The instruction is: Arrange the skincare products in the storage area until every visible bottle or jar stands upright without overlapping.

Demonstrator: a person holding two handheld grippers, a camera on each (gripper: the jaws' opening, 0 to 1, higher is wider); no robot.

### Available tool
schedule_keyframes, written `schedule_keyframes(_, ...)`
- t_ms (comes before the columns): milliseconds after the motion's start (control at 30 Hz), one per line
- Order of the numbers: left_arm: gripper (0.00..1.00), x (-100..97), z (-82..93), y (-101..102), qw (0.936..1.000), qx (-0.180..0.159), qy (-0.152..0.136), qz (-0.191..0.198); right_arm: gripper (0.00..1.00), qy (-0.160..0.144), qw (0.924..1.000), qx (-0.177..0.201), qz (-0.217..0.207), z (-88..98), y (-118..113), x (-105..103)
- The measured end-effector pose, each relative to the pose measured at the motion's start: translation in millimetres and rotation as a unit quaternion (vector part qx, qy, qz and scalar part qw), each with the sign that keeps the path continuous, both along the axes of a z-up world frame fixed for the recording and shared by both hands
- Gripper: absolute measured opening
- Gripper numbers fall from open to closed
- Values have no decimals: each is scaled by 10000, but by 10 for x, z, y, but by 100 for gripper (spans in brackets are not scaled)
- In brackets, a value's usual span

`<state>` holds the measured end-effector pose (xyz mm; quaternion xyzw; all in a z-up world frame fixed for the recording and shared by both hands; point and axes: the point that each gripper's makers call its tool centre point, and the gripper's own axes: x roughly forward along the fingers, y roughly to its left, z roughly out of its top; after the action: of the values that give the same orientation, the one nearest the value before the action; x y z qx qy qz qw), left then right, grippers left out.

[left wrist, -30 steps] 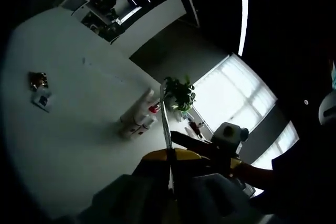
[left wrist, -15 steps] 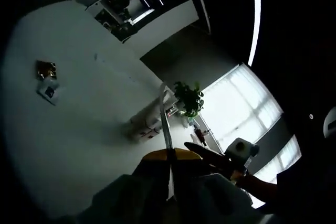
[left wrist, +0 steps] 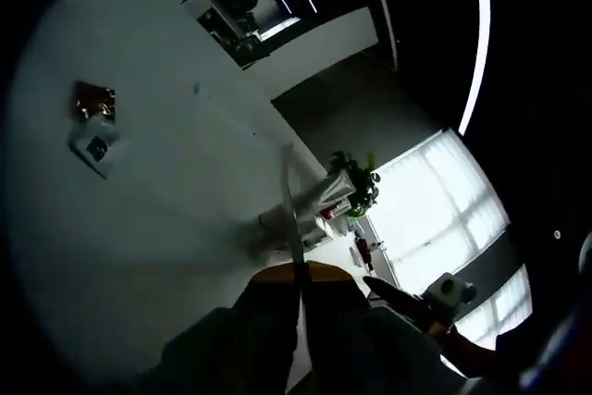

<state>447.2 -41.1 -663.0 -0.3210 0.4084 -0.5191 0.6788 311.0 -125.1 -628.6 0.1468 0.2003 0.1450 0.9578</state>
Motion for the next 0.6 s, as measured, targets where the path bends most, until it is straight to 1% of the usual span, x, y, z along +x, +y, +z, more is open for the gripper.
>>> schedule_keyframes(167, 0, 44, -143, -40, 9999, 141, 78, -8, 99, 127, 9999, 34, -95, -78, -39, -45)
schedule_keyframes(367, 0, 106, -252, -109, 9997, 233, 101, -2, 99, 194, 9996, 52, -181, -139, -67, -85)
schedule_keyframes(500, 0, 140, -342, -157, 9994, 319, 131, -14, 99, 294, 9993, -98, -187, -184, -114, -115)
schedule_keyframes(600, 0, 146, -422, -196, 9991, 382, 168, -42, 99, 311, 9992, -122, -225, -186, -162, -131)
